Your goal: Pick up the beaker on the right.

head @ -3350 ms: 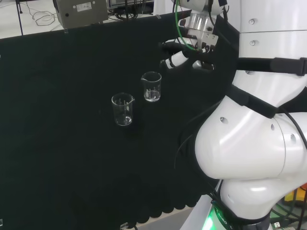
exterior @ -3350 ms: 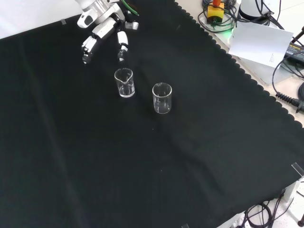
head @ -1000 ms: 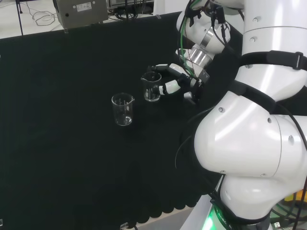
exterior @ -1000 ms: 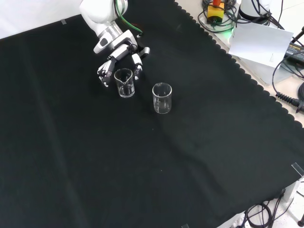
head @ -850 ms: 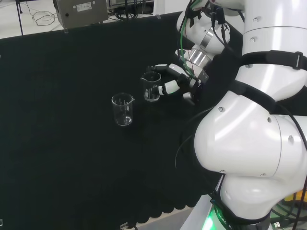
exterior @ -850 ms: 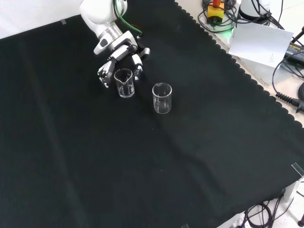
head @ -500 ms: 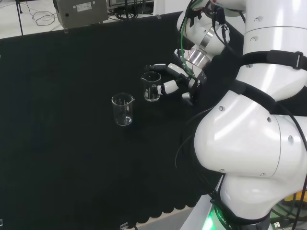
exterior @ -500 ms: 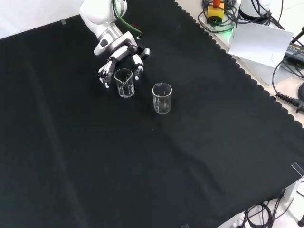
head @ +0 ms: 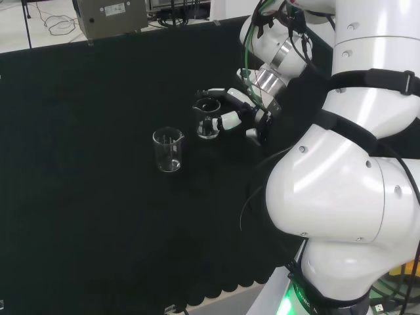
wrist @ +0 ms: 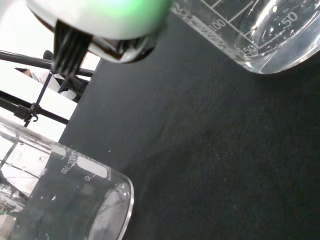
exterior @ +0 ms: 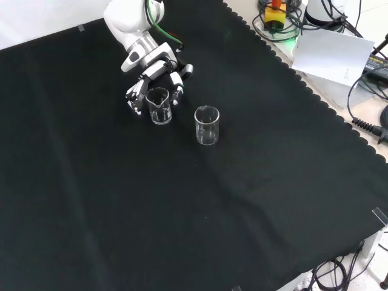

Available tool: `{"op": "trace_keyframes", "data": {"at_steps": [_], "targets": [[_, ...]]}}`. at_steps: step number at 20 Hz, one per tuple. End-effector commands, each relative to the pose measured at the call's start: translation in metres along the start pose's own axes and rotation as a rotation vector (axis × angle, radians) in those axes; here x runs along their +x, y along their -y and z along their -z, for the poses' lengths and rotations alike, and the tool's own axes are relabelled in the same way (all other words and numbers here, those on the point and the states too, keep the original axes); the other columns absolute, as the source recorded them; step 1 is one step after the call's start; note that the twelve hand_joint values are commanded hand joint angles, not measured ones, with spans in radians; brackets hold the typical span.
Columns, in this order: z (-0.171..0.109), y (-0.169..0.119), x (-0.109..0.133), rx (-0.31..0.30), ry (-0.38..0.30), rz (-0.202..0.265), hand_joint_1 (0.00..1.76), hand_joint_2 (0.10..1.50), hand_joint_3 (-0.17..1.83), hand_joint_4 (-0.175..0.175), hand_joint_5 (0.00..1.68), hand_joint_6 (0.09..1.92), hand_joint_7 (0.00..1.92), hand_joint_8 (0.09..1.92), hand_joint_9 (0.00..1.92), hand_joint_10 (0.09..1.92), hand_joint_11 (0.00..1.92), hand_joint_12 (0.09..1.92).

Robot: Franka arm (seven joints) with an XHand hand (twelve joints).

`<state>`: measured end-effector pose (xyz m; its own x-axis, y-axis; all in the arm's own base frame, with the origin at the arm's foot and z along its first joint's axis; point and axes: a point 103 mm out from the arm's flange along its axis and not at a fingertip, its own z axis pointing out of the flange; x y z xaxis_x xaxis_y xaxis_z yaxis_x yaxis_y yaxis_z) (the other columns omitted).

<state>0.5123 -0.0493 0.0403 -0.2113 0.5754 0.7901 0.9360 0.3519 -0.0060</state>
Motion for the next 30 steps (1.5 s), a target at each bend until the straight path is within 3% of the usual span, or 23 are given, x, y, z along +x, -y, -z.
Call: {"op": "trace_keyframes", "data": {"at_steps": [1, 4, 8, 24, 28, 30], "targets": [[-0.0006, -0.0010, -0.0019, -0.020, -0.016, -0.006, 0.96, 0.47, 0.72, -0.030, 0.56, 0.27, 0.38, 0.69, 0.52, 0.60, 0.05, 1.39], [-0.0025, -0.0016, -0.0032, -0.028, -0.019, -0.016, 0.97, 0.48, 0.71, -0.032, 0.46, 0.64, 0.39, 0.71, 0.54, 0.58, 0.06, 1.39], [-0.0041, -0.0011, -0.0037, -0.045, -0.018, -0.020, 0.98, 0.48, 0.71, -0.035, 0.45, 0.85, 0.41, 0.72, 0.55, 0.59, 0.07, 1.39], [-0.0066, -0.0008, -0.0029, -0.075, -0.021, -0.010, 1.05, 0.48, 0.72, -0.041, 0.49, 0.97, 0.47, 0.76, 0.65, 0.61, 0.17, 1.37], [-0.0042, -0.0016, -0.0009, -0.127, -0.034, -0.041, 1.14, 0.50, 0.75, -0.059, 0.57, 1.01, 0.61, 0.78, 0.84, 0.57, 0.31, 1.33], [-0.0035, -0.0006, -0.0016, -0.164, -0.037, -0.082, 1.32, 0.61, 0.74, -0.111, 0.85, 1.10, 0.92, 0.99, 1.16, 0.62, 0.73, 1.13]]}}
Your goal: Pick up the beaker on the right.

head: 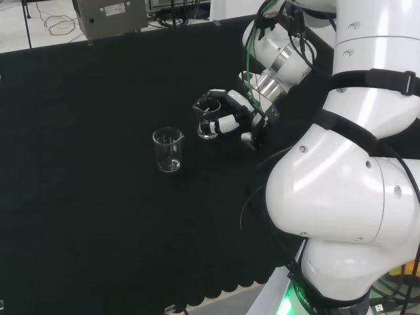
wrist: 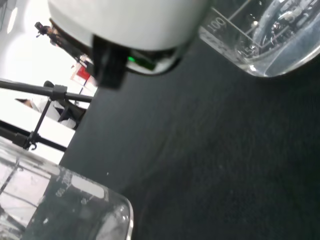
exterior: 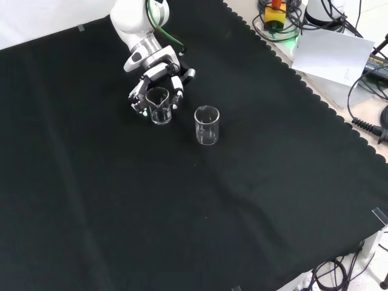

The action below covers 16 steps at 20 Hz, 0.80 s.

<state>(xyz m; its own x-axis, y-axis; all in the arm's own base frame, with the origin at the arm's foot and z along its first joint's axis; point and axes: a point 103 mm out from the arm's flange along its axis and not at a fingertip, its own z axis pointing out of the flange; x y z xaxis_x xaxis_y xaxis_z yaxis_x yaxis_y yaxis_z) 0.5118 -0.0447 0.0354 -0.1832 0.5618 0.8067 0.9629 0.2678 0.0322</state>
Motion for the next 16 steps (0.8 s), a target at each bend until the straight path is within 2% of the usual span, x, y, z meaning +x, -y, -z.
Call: {"op": "trace_keyframes", "data": {"at_steps": [1, 2, 4, 6, 8, 10, 16], "targets": [[0.003, 0.000, -0.001, -0.062, -0.013, -0.061, 1.37, 0.60, 0.81, -0.140, 0.92, 1.12, 1.02, 1.04, 1.25, 0.67, 0.86, 1.02], [0.005, 0.000, 0.000, -0.068, -0.005, -0.065, 1.40, 0.58, 0.86, -0.157, 0.96, 1.14, 1.08, 1.07, 1.30, 0.71, 0.95, 0.94], [0.010, -0.003, 0.005, -0.059, 0.024, -0.061, 1.43, 0.55, 0.92, -0.172, 1.00, 1.13, 1.14, 1.06, 1.36, 0.72, 1.04, 0.85], [0.020, -0.005, 0.013, -0.027, 0.080, -0.032, 1.44, 0.52, 0.94, -0.175, 1.04, 1.08, 1.19, 1.00, 1.42, 0.65, 1.09, 0.80], [0.032, -0.003, 0.025, -0.016, 0.098, -0.001, 1.44, 0.49, 0.96, -0.175, 1.08, 1.02, 1.22, 0.94, 1.47, 0.61, 1.12, 0.77], [0.048, 0.002, 0.039, -0.002, 0.143, 0.031, 1.45, 0.48, 0.96, -0.175, 1.10, 0.98, 1.24, 0.91, 1.49, 0.58, 1.14, 0.74], [0.065, 0.016, 0.061, 0.007, 0.215, 0.035, 1.45, 0.47, 0.97, -0.175, 1.12, 0.95, 1.25, 0.89, 1.50, 0.58, 1.15, 0.73]]}}
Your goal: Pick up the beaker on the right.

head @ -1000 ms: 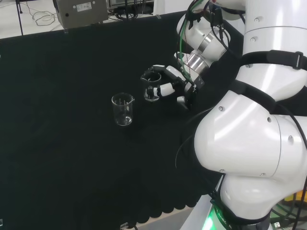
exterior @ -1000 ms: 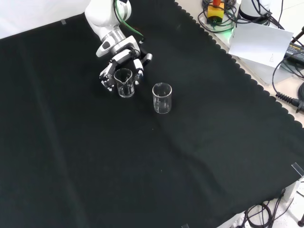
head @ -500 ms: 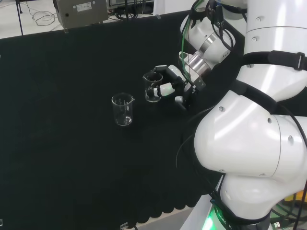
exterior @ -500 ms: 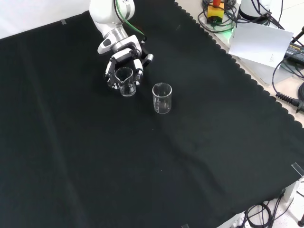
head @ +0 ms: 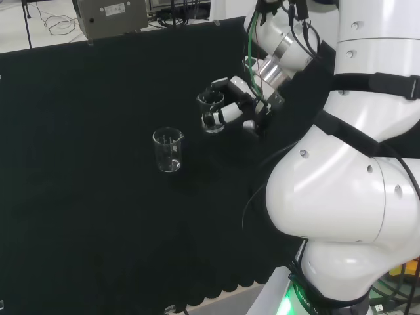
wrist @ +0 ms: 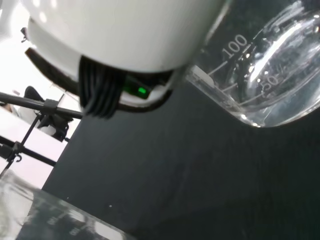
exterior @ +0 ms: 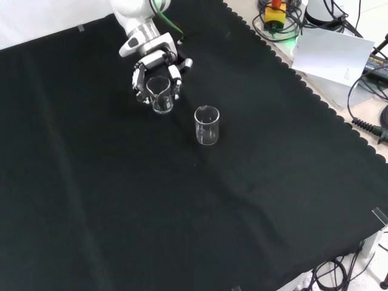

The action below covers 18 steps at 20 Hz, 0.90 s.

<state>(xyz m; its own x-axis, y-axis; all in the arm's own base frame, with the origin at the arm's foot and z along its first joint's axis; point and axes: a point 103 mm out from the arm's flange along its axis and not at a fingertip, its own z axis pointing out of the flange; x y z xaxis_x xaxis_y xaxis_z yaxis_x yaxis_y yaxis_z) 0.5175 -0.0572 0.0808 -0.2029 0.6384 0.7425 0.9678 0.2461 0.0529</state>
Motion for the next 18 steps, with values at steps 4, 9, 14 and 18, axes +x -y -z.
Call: {"op": "trace_keyframes", "data": {"at_steps": [4, 9, 14, 18], "targets": [[0.037, 0.030, 0.044, 0.051, 0.138, 0.038, 1.45, 0.47, 0.97, -0.175, 1.12, 0.94, 1.25, 0.89, 1.50, 0.59, 1.16, 0.73], [0.037, 0.048, 0.064, 0.113, 0.208, 0.042, 1.45, 0.46, 0.98, -0.175, 1.12, 0.94, 1.25, 0.89, 1.51, 0.59, 1.16, 0.73], [0.034, 0.059, 0.084, 0.170, 0.263, 0.054, 1.45, 0.46, 0.98, -0.175, 1.12, 0.94, 1.25, 0.89, 1.50, 0.60, 1.17, 0.73], [0.032, 0.061, 0.101, 0.240, 0.274, 0.065, 1.45, 0.46, 0.99, -0.175, 1.12, 0.94, 1.25, 0.89, 1.50, 0.62, 1.17, 0.73]]}}
